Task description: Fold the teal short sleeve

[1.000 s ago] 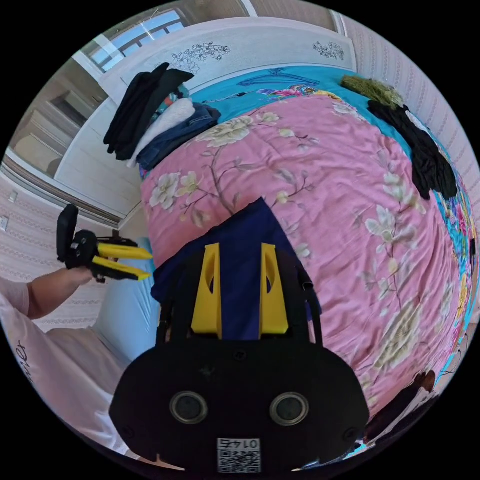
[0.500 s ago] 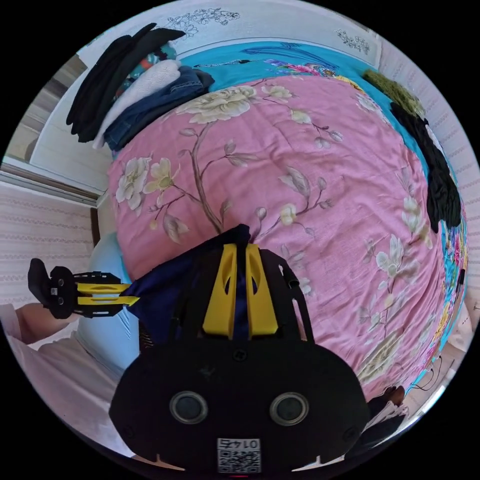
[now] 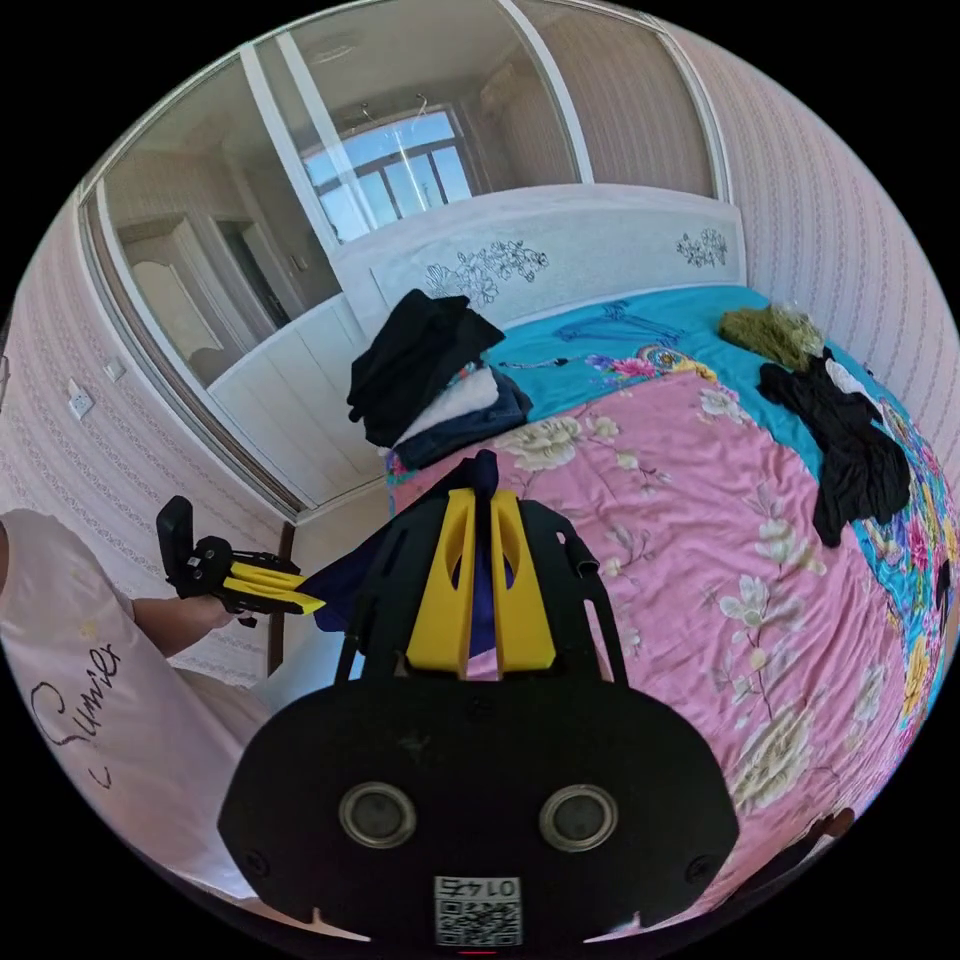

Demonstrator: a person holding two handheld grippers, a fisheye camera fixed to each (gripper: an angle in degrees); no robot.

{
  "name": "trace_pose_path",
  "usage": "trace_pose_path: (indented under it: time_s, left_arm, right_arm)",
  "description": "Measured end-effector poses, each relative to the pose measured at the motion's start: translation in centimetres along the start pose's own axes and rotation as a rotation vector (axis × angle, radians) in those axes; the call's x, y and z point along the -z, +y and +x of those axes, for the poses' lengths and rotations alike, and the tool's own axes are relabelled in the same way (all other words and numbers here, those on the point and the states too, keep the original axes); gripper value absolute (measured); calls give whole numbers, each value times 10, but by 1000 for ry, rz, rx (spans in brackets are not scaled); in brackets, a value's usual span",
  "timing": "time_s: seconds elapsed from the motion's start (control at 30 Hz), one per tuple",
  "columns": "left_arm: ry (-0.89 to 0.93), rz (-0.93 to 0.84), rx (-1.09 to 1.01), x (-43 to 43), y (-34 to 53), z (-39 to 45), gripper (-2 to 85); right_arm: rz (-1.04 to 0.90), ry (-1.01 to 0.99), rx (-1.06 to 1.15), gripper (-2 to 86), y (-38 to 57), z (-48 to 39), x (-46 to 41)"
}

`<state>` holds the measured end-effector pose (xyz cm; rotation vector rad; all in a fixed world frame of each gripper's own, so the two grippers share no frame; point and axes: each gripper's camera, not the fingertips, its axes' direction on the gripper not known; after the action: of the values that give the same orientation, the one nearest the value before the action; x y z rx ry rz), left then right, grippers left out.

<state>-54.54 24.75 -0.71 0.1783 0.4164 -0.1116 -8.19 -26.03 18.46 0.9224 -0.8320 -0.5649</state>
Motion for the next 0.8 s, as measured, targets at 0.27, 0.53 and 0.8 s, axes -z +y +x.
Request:
trace_pose_path:
  time_s: [0.27,0.53,0.8]
  left_arm:
    - [-129,355,169,129,-5,-119,2]
    - [-449,450,550,135,-34,-299,40]
    - [-491,321,501,81,16,-263,48]
  right_arm:
    - [43,-48,223,23,-205,-99,-27]
    - [-195,106,151,96,-420,-123,-159]
    - [-234,245,228,86,-349,-75,-147]
